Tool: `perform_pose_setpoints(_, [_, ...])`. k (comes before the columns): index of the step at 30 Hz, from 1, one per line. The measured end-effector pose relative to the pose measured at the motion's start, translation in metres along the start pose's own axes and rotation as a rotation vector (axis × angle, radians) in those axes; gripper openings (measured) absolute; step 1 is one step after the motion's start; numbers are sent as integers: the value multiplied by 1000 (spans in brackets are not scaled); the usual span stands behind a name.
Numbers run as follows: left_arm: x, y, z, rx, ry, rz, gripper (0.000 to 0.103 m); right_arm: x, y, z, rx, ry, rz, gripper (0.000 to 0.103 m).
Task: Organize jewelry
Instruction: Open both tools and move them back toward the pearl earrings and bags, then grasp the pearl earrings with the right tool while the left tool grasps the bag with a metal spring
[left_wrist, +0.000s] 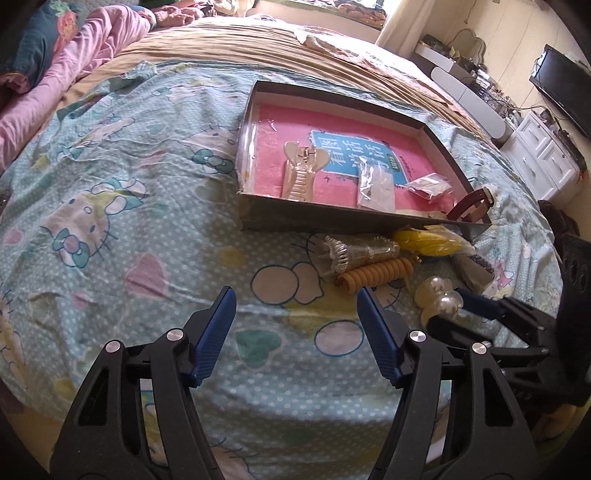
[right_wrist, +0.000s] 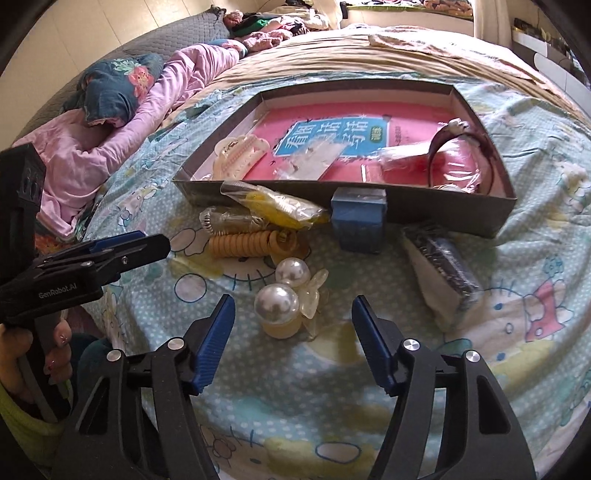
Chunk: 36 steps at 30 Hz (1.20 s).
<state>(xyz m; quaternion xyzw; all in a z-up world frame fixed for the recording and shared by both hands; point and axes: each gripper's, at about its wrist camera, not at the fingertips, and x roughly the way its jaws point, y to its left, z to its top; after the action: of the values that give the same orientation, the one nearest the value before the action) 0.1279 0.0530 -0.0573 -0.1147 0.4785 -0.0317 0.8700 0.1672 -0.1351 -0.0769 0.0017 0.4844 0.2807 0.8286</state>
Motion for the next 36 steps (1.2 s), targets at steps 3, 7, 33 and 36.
perform_pose_setpoints(3, [6,-6,6,2,9,-19,60,9,-1,-1,-8,13,-6,42])
perform_pose_setpoints(7, [16,-14,13,13,24,-37,60,4,-7,-2,0,-4,6,33])
perform_pose_setpoints(33, [55,-37,29,6,70,-85,50,-48,-42,-2,44,-91,-36,33])
perform_pose_setpoints(36, [52,-35,27,-7,63,-103,47,-50,-43,-1,46,-98,-37,33])
